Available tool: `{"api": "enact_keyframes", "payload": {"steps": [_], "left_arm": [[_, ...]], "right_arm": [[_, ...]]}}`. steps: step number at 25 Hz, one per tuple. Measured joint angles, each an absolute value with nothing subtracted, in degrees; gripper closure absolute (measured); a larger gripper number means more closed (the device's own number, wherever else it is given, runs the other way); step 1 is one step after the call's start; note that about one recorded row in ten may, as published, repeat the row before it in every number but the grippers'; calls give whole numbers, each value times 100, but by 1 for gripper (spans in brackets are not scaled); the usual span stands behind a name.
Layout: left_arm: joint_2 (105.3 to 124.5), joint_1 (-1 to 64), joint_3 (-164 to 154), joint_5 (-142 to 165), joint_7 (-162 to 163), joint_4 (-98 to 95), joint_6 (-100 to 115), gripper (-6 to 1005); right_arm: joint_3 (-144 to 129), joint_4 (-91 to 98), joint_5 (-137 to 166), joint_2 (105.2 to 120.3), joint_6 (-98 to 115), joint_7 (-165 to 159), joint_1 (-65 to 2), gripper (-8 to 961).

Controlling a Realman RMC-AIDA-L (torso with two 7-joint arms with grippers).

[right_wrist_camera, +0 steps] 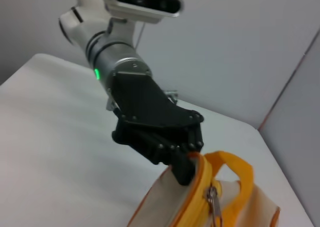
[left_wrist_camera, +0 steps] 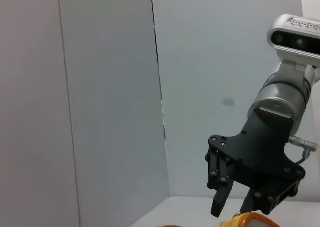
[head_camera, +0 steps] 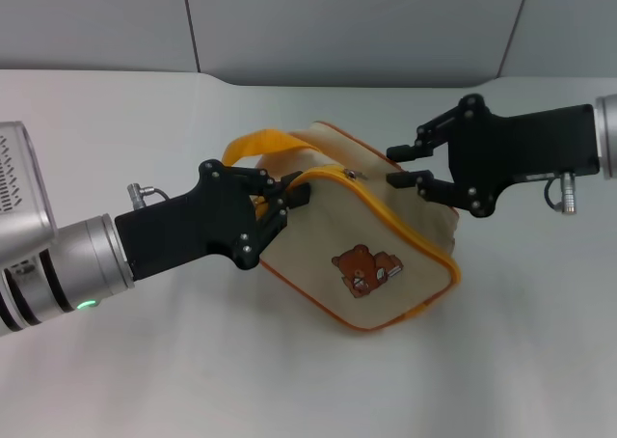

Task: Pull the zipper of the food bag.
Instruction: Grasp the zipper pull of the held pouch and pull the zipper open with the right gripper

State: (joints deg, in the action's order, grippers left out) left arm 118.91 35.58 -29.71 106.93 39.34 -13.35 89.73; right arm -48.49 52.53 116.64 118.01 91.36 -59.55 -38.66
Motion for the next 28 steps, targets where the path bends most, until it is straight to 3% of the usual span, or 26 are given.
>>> {"api": "enact_keyframes", "payload": {"steps": [9,20,28], "left_arm": [[11888,3560,-2992,10684,3987,-1344,8982,943],[11882,3553,-2958,10678,3974,-1345,8954,943],[11888,3535,-2979,10677,3969,-1333,8975,943]], "right_arm": [[-5029,5301,11684,11788,9117,-6017,-4055,765],[-5306,5323,11624,11922,8914,-6038,-4022,766],[-5384,5157,11429,11940,8778,-6044,-4035,766]]}}
